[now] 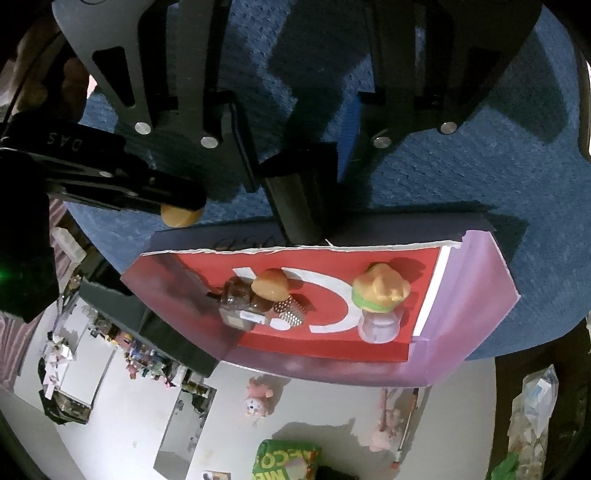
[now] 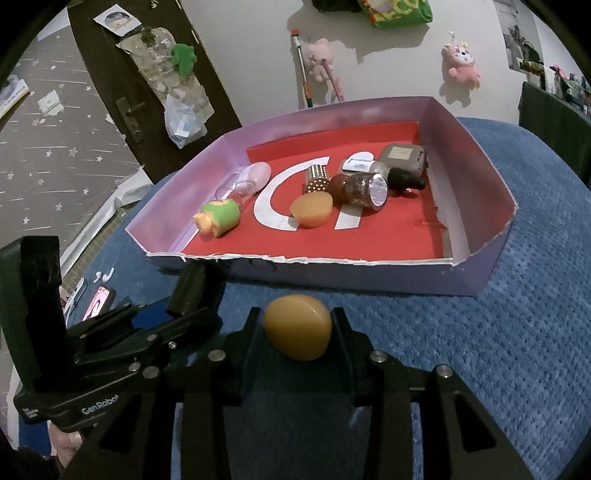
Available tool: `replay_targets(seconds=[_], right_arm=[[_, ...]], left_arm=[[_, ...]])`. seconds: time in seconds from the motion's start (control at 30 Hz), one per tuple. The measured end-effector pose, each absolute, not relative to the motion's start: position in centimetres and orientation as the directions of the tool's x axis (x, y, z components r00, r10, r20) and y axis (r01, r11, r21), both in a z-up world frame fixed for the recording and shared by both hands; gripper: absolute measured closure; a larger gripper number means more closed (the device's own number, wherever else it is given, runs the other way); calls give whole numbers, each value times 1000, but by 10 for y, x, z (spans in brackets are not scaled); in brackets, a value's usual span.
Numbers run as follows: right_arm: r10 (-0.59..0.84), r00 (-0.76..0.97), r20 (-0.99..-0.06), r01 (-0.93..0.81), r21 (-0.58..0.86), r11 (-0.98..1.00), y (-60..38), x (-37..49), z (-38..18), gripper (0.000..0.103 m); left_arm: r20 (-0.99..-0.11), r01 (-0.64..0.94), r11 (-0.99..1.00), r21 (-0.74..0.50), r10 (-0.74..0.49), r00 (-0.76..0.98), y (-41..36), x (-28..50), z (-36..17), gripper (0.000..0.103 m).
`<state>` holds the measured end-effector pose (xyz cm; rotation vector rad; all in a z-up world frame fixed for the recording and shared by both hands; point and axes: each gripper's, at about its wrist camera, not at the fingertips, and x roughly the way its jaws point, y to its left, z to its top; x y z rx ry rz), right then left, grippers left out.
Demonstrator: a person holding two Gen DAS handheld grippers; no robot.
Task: Organize rigid objects
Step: 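Grasp the black cylinder with the left tool while the right tool grasps the tan ball sponge, then carry the black cylinder and tan ball sponge over the red base of the box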
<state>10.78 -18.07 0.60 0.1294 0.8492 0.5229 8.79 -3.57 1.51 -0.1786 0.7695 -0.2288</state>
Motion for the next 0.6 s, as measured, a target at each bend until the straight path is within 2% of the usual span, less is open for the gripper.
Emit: replay_targets(seconds=[0.43, 0.6], right_arm=[[505, 556, -661, -407, 313, 858, -180, 93, 16, 64], [501, 557, -662, -410, 305, 859, -179, 91, 16, 64]], left_arm=[[-638, 137, 957, -255, -273, 720, -29, 74, 25, 67], [-659, 130, 951, -279, -288, 695, -26, 77, 19, 67]])
